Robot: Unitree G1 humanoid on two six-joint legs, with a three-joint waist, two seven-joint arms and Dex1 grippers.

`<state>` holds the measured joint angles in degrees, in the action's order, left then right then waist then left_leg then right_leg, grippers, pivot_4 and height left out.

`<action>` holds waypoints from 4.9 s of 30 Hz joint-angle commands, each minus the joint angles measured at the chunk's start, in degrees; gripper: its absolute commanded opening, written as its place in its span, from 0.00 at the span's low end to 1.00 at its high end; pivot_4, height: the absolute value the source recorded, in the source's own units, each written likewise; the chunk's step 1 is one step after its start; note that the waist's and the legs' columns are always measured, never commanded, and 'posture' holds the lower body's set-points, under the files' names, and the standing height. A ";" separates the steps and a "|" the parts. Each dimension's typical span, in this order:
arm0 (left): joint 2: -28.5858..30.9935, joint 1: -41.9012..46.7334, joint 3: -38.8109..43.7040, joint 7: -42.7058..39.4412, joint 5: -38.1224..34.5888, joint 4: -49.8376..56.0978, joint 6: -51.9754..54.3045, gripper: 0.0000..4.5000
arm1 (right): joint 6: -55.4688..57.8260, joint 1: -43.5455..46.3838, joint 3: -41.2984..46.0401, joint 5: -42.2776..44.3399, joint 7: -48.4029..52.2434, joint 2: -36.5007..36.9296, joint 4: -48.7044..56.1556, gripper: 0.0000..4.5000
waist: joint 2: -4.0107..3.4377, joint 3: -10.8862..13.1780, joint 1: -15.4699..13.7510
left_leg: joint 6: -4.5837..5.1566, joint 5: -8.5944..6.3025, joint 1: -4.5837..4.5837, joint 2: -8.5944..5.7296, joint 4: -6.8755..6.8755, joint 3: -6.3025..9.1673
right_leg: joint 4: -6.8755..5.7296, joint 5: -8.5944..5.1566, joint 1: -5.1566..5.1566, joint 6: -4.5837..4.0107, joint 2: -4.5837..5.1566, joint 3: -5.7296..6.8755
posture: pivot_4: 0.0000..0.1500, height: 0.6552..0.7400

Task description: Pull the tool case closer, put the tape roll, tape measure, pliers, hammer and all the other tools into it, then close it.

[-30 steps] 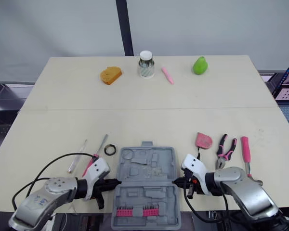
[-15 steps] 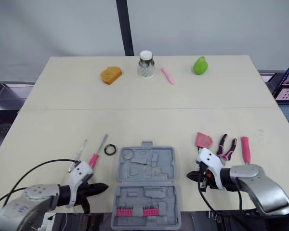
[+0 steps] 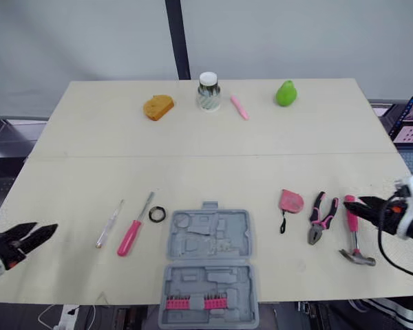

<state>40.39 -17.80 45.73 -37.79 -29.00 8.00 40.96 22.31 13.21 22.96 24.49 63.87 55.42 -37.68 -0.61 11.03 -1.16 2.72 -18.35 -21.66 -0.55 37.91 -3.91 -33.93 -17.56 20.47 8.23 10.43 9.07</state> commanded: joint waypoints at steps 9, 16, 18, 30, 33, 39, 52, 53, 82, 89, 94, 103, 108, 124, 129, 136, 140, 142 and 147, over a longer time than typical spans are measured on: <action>0.12 -1.21 1.23 -0.67 0.27 -4.38 -6.15 1.00 | -10.22 1.35 0.98 -3.57 1.01 2.52 -13.08 1.00 | -0.01 0.00 0.62 | -0.47 -0.32 0.03 0.09 0.00 -0.03 | 0.09 0.00 0.06 -0.01 0.03 -0.05 | 1.00 1.00; 0.48 -0.25 -1.17 -0.66 0.01 -3.08 -5.73 1.00 | -10.83 0.40 1.45 -3.81 2.03 3.70 -12.71 1.00 | -0.01 0.01 1.37 | -0.47 -0.33 0.04 0.11 0.00 -0.05 | 0.06 -0.01 0.05 -0.02 0.01 -0.03 | 1.00 1.00; 0.71 -0.09 -1.50 -0.53 -0.01 -2.91 -5.57 1.00 | -10.61 0.03 1.57 -3.65 2.17 3.81 -12.13 1.00 | -0.02 0.00 1.44 | -0.47 -0.33 0.04 0.13 0.01 -0.05 | 0.06 -0.01 0.05 -0.02 -0.01 -0.03 | 1.00 1.00; 4.76 2.68 -8.76 -4.06 -0.42 3.27 -4.41 1.00 | 1.36 -4.16 -2.79 1.10 4.20 0.55 18.09 1.00 | -0.04 0.00 1.31 | -0.54 -0.33 0.10 0.19 0.04 -0.09 | 0.00 0.03 0.07 -0.10 0.00 -0.10 | 1.00 1.00; 6.82 4.97 -13.10 -9.10 -2.17 7.19 -5.08 1.00 | 7.33 -2.21 -8.42 4.27 4.95 -0.57 33.57 1.00 | -0.07 0.02 1.20 | -0.58 -0.34 0.09 0.23 0.04 -0.09 | -0.02 0.04 0.10 -0.14 -0.02 -0.09 | 1.00 1.00; 9.69 8.99 -23.78 -17.17 -0.19 10.07 -10.11 1.00 | 14.51 7.95 -19.27 8.86 4.88 -3.79 52.21 1.00 | -0.10 0.04 1.17 | -0.59 -0.36 0.05 0.25 0.03 -0.08 | -0.13 0.04 0.13 -0.15 -0.13 -0.08 | 1.00 1.00; 5.15 22.23 -41.61 -21.30 12.57 -4.94 -30.43 0.43 | 13.16 19.69 -32.37 6.49 3.87 -13.03 57.97 1.00 | -0.02 0.00 0.78 | -0.16 -0.16 -0.62 0.22 0.19 0.02 | -0.14 0.06 0.57 -0.12 -0.32 0.09 | 1.00 1.00; 4.61 22.87 -42.28 -21.16 13.17 -5.61 -31.28 0.43 | 13.06 19.62 -32.58 6.27 3.64 -13.41 57.98 1.00 | -0.02 0.00 0.82 | -0.14 -0.15 -0.63 0.23 0.21 0.01 | -0.16 0.06 0.59 -0.11 -0.33 0.08 | 1.00 1.00; 2.11 28.78 -47.43 -22.07 18.86 -14.72 -37.11 0.63 | 15.85 15.65 -33.77 6.41 -2.85 -16.35 64.18 1.00 | 0.01 -0.02 1.19 | -0.13 0.03 -0.60 0.25 0.42 -0.03 | -0.63 0.06 0.72 -0.12 -0.30 -0.01 | 1.00 1.00; 1.92 29.09 -47.58 -22.32 19.02 -14.77 -37.37 0.63 | 15.02 14.96 -33.88 6.22 -2.81 -16.49 63.94 1.00 | 0.01 -0.02 1.19 | -0.12 0.03 -0.61 0.25 0.49 -0.03 | -0.72 0.06 0.73 -0.12 -0.29 -0.02 | 1.00 1.00; 1.72 29.18 -47.89 -22.16 19.28 -14.72 -37.48 0.63 | 14.57 14.49 -33.86 6.08 -2.96 -16.83 63.93 1.00 | 0.01 -0.02 1.19 | -0.12 0.03 -0.61 0.25 0.61 -0.03 | -0.81 0.06 0.73 -0.12 -0.28 -0.03 | 1.00 1.00; 1.54 29.13 -49.29 -21.44 21.28 -15.67 -38.54 0.63 | 14.24 13.97 -34.09 5.78 -3.48 -17.27 64.01 1.00 | 0.01 -0.02 1.19 | -0.12 0.03 -0.63 0.25 0.72 -0.03 | -0.90 0.06 0.75 -0.13 -0.25 -0.05 | 1.00 1.00; 1.17 29.67 -49.79 -21.33 22.15 -15.62 -37.82 0.63 | 14.25 14.08 -34.23 5.77 -3.85 -17.62 63.98 1.00 | 0.01 -0.02 1.19 | -0.12 0.03 -0.63 0.25 0.73 -0.03 | -0.93 0.06 0.76 -0.13 -0.25 -0.05 | 1.00 1.00; 0.72 31.92 -51.76 -20.36 24.26 -16.96 -36.06 0.63 | 14.94 14.71 -34.48 5.94 -4.69 -18.47 63.99 1.00 | 0.01 -0.02 1.19 | -0.12 0.03 -0.64 0.24 0.76 -0.03 | -0.98 0.06 0.77 -0.13 -0.23 -0.05 | 1.00 1.00; 0.24 32.55 -51.70 -19.90 24.68 -17.35 -35.98 0.63 | 14.70 14.69 -34.54 5.82 -4.61 -18.49 63.88 1.00 | 0.02 -0.02 1.15 | -0.12 0.03 -0.64 0.24 0.77 -0.03 | -0.99 0.06 0.77 -0.13 -0.23 -0.05 | 1.00 1.00; -0.05 32.88 -50.76 -20.14 23.53 -16.01 -35.09 0.63 | 14.73 14.48 -34.39 5.96 -4.44 -18.29 63.90 1.00 | 0.02 -0.02 1.17 | -0.12 0.03 -0.66 0.24 0.80 -0.02 | -1.02 0.06 0.79 -0.13 -0.23 -0.04 | 1.00 1.00; 0.39 32.91 -51.03 -20.55 23.81 -15.55 -34.34 0.63 | 14.84 14.46 -34.36 6.09 -4.49 -18.35 63.99 1.00 | 0.02 -0.02 1.18 | -0.12 0.03 -0.66 0.24 0.80 -0.02 | -1.03 0.06 0.79 -0.13 -0.23 -0.04 | 1.00 1.00; 0.47 32.90 -51.16 -20.65 24.01 -15.52 -34.11 0.63 | 14.94 14.58 -34.41 6.12 -4.54 -18.42 63.98 1.00 | 0.02 -0.03 1.18 | -0.12 0.03 -0.66 0.24 0.80 -0.02 | -1.03 0.06 0.79 -0.13 -0.23 -0.04 | 1.00 1.00; 0.35 32.46 -51.43 -20.48 24.51 -15.15 -33.80 0.63 | 15.26 14.71 -34.52 6.21 -4.68 -18.47 64.16 1.00 | 0.02 -0.02 1.18 | -0.12 0.03 -0.66 0.24 0.80 -0.02 | -1.03 0.06 0.79 -0.13 -0.23 -0.04 | 1.00 1.00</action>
<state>40.17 14.92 -5.92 -58.27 -4.31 -9.26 7.10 37.68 27.36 -11.37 30.21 59.39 37.30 24.77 -0.59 11.00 0.02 2.60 -18.32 -22.31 -0.31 38.72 -3.93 -34.96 -17.50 21.26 8.10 10.20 9.03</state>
